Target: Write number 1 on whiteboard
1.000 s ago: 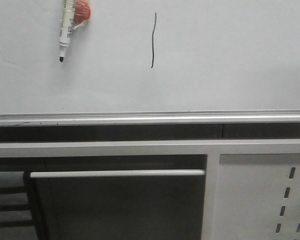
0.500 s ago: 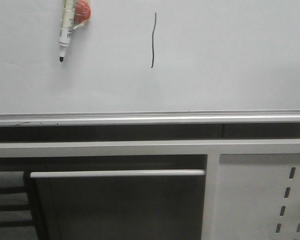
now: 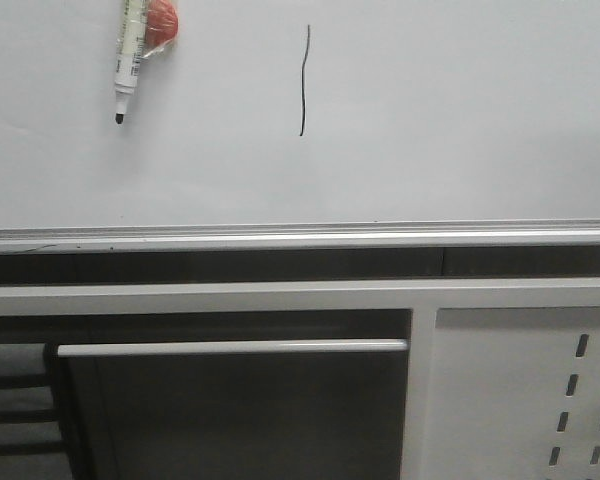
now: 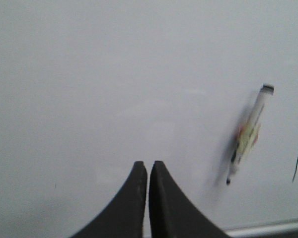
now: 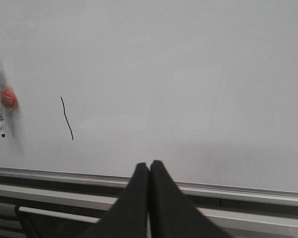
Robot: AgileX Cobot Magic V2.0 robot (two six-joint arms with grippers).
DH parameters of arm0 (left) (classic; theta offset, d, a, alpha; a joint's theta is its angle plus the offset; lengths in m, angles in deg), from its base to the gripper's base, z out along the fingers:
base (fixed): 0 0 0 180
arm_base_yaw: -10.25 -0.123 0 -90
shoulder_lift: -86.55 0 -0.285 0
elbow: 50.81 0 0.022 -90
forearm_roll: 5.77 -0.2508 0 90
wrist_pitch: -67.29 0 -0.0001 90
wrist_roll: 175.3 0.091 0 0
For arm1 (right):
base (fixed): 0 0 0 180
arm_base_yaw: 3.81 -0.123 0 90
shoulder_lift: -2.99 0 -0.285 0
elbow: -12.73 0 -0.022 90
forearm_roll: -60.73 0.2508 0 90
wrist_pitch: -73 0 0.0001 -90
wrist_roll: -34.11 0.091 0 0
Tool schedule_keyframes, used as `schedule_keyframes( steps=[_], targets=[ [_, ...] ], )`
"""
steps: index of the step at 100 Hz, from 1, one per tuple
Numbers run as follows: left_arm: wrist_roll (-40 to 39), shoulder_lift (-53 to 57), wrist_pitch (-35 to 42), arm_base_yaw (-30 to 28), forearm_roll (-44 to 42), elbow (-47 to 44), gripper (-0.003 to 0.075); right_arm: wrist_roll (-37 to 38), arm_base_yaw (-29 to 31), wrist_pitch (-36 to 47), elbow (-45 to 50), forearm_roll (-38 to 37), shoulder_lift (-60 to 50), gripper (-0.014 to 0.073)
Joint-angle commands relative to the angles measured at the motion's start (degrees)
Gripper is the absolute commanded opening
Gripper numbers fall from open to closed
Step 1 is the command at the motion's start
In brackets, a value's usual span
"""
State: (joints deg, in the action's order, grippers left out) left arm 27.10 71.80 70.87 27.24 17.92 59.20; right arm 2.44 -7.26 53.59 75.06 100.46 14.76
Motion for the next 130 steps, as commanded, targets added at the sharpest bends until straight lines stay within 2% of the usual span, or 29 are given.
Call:
schedule_keyframes(
  steps=[1, 9, 32, 38, 42, 50, 130],
  targets=[
    [-14.3, 1.6, -3.6, -3.9, -13.9, 0.6, -0.002, 0.0, 0.1, 3.8, -1.5, 0.9, 0.5, -0.007],
    [-18.9, 4.5, -4.4, -6.4, -17.8, -1.5, -0.002, 0.0, 0.1, 3.8, -1.5, 0.9, 0.5, -0.007],
    [-19.1, 8.5, -4.0, -10.2, -17.3, -8.0, -0.002, 0.0, 0.1, 3.8, -1.5, 0.9, 0.5, -0.007],
    [-19.8, 8.5, -0.3, -10.3, -15.9, -10.2, -0.002, 0.0, 0.1, 3.8, -1.5, 0.9, 0.5, -0.007],
    [-19.9, 8.5, -3.6, -10.3, -15.6, -9.8, -0.002, 0.0, 0.1, 3.8, -1.5, 0.9, 0.5, -0.007],
    [-20.1, 8.5, -4.0, -10.1, -15.5, -9.8, -0.002, 0.0, 0.1, 3.8, -1.5, 0.9, 0.5, -0.007],
    [-20.1, 8.5, -3.6, -10.0, -15.5, -9.8, -0.002, -0.1, 0.1, 4.3, -1.5, -0.4, 0.5, -0.007]
  ],
)
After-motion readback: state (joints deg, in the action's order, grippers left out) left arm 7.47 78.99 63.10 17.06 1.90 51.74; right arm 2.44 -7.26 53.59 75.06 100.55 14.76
